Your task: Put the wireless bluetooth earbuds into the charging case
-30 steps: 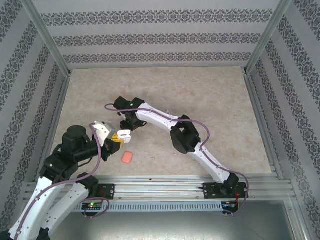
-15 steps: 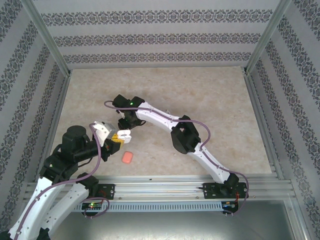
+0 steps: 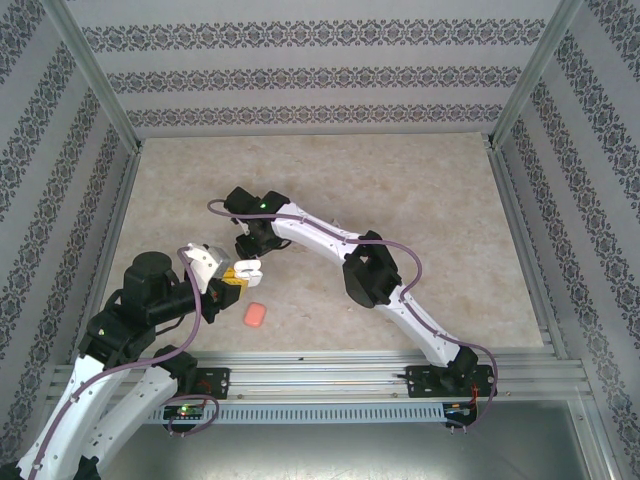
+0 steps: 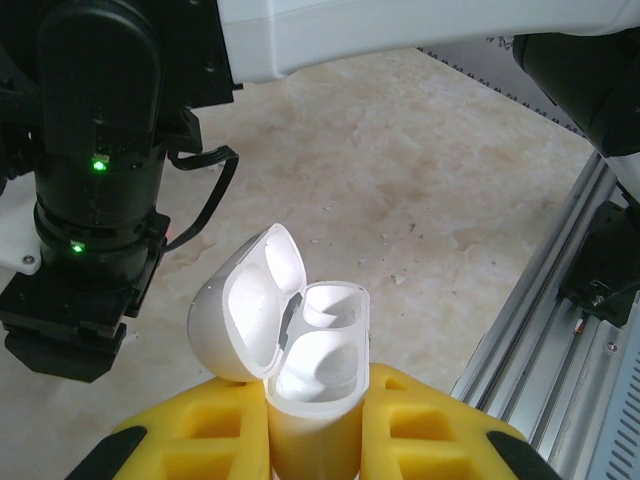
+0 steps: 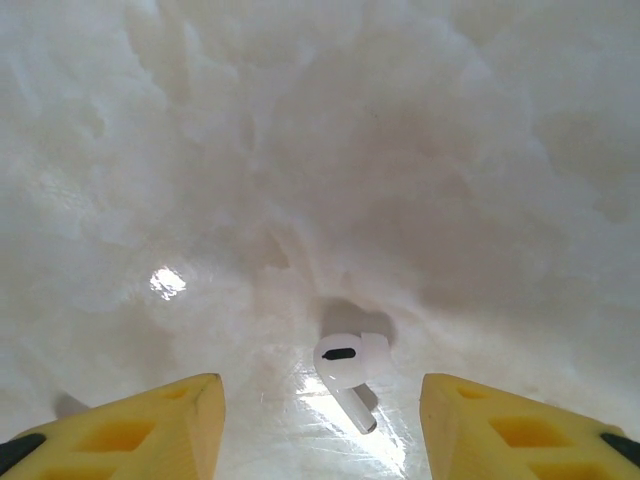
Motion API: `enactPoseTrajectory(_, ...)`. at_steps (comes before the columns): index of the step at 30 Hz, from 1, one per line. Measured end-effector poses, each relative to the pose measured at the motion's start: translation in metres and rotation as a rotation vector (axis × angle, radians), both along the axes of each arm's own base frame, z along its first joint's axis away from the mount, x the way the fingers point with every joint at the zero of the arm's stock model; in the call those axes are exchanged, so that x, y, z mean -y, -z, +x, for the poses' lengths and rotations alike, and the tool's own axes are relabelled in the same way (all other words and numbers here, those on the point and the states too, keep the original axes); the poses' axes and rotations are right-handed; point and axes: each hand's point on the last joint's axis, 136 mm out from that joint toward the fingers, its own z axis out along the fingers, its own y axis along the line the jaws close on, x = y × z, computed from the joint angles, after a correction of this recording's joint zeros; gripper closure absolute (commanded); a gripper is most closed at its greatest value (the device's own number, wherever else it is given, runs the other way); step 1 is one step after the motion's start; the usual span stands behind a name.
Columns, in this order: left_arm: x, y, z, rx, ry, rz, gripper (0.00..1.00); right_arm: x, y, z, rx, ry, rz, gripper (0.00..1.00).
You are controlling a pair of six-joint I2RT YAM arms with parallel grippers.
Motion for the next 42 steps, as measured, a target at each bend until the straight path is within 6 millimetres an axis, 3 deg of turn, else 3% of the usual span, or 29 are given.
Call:
enactPoseTrajectory(6, 0.000, 0.002, 0.000, -0.005, 0.000, 0.002, 1.00, -0.003, -0.001, 0.003, 0.013, -0.005, 0.008, 0.49)
enactPoseTrajectory(14, 0.000, 0.003, 0.000, -0.005, 0.000, 0.003, 1.00, 0.001, 0.027, 0.001, -0.017, -0.005, -0.037, 0.51)
enactPoseTrajectory(42, 0.000, 0.013, 0.000, -0.027, 0.000, 0.011, 1.00, 0.008, 0.029, 0.004, -0.003, 0.042, -0.071, 0.74)
